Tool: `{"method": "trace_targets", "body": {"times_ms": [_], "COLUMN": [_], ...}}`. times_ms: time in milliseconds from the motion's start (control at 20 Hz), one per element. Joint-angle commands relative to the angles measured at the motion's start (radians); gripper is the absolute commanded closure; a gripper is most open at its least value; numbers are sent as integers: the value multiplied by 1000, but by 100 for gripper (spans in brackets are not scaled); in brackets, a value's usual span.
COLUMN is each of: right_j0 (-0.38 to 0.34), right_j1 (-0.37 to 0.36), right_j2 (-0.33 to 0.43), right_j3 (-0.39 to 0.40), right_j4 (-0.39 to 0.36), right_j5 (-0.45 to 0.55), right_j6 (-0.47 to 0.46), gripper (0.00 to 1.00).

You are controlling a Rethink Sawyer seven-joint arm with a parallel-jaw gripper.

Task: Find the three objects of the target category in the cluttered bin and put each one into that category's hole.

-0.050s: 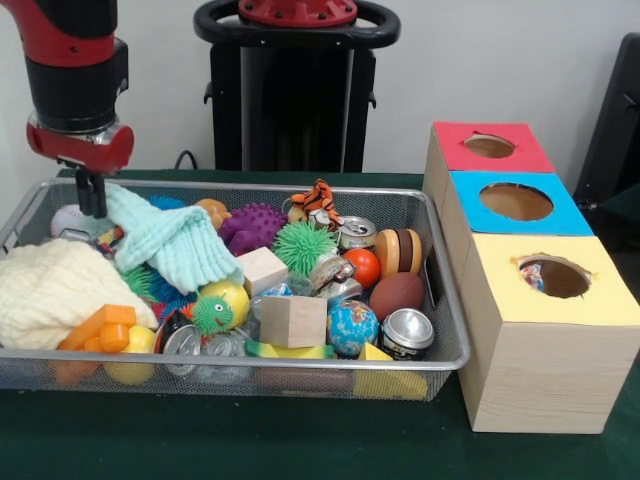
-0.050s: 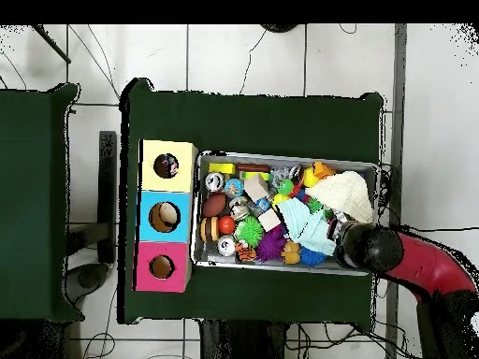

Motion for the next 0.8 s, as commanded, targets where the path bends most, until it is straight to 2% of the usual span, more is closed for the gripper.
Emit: {"method": "trace_targets", "body": {"times_ms": [50,300,650,800], "right_j0": [-11,-4,-12,-17], "right_j1": [148,220,259,280], "right_j2": [32,26,37,52], "right_j3": [39,15,-2,18], "right_j4": [-74,-72,-50,-34], "right_j5": [-137,-189,-220,-244], "right_j6": [28,58,46,61], "gripper": [100,100,100,100]}}
